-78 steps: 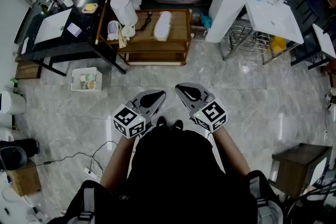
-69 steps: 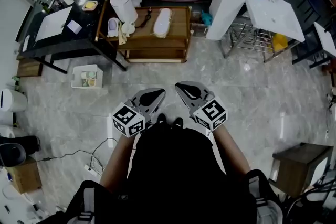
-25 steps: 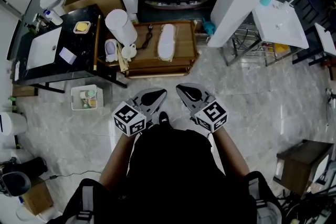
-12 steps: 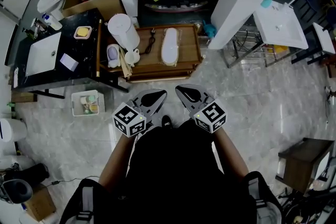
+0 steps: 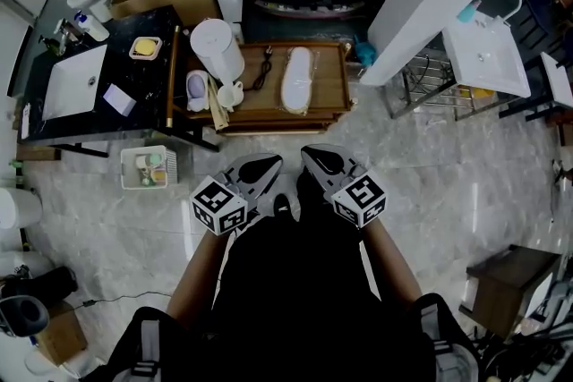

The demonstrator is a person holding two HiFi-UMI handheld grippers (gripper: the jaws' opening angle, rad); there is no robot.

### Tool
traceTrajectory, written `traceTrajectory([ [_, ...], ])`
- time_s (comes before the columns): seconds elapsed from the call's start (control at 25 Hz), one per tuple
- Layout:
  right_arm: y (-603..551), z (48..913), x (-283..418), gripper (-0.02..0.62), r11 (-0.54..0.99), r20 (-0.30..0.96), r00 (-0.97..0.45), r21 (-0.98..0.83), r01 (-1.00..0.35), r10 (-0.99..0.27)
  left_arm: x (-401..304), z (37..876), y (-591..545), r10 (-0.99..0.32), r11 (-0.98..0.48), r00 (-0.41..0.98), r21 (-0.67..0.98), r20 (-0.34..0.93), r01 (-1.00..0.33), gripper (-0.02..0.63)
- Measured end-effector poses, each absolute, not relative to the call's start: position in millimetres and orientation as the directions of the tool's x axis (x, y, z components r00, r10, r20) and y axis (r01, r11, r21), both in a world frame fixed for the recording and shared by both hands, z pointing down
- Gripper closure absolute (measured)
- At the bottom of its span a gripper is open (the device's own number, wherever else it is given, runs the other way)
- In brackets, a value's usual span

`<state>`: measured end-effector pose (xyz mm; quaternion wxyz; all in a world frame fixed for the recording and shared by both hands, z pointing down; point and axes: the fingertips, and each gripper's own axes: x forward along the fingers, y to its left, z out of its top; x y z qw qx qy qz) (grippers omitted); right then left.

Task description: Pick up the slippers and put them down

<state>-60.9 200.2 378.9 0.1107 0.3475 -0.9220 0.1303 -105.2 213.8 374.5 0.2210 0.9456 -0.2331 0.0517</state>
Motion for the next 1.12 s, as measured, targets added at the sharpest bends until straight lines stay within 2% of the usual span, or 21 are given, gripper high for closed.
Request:
traceTrajectory([
  [0.48, 140, 388, -65, 0.588, 0.778, 0.307, -0.793, -0.203, -0.595, -0.527, -105, 383, 161, -0.49, -0.728, 0.84, 0.422, 0.232, -0.541, 0.595],
  [1.12, 82, 411, -57, 0.588, 0.878, 0.333, -0.895, -0.274, -0.393, -0.296, -72, 383, 81, -0.605, -0.633, 0.756, 0.425, 0.249, -0.647, 0.595],
])
